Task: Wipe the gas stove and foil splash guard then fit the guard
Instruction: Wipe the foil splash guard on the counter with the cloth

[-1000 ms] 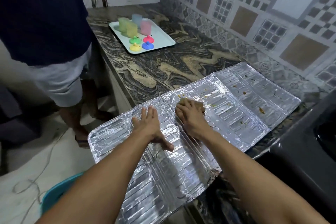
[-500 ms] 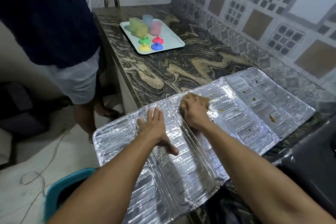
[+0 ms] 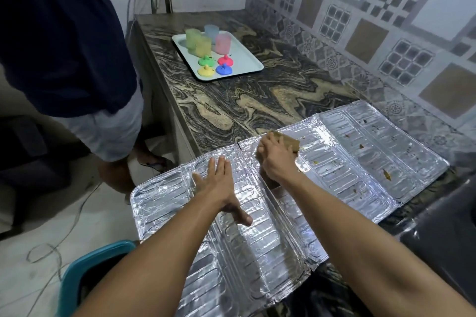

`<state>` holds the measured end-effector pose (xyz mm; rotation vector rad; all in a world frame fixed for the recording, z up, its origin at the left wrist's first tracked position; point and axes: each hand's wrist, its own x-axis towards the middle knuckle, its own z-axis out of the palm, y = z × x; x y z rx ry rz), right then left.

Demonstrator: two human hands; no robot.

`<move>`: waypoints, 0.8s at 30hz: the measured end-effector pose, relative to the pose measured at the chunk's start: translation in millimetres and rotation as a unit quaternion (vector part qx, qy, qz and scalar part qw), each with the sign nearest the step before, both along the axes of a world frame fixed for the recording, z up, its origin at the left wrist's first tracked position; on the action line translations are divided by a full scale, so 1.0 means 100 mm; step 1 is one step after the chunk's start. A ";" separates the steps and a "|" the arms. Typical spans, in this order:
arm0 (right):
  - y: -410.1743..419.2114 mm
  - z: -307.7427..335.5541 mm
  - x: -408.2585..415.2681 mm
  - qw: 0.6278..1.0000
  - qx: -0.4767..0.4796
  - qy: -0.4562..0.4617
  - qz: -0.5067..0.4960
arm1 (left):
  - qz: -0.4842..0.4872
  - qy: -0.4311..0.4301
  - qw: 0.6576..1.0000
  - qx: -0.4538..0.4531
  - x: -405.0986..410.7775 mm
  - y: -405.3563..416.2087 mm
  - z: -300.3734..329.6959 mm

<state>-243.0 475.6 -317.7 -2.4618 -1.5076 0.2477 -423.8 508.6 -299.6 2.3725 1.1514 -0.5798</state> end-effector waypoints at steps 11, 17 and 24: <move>-0.01 -0.06 0.22 0.998 -0.057 -0.018 -0.006 | -0.063 0.009 0.991 0.118 0.42 0.18 0.28; -0.04 -0.08 0.21 0.999 -0.038 -0.030 0.000 | -0.049 -0.042 0.992 0.105 0.50 0.31 0.13; -0.05 -0.05 0.21 0.998 -0.053 -0.037 0.010 | -0.084 -0.026 0.991 0.100 0.48 0.35 0.07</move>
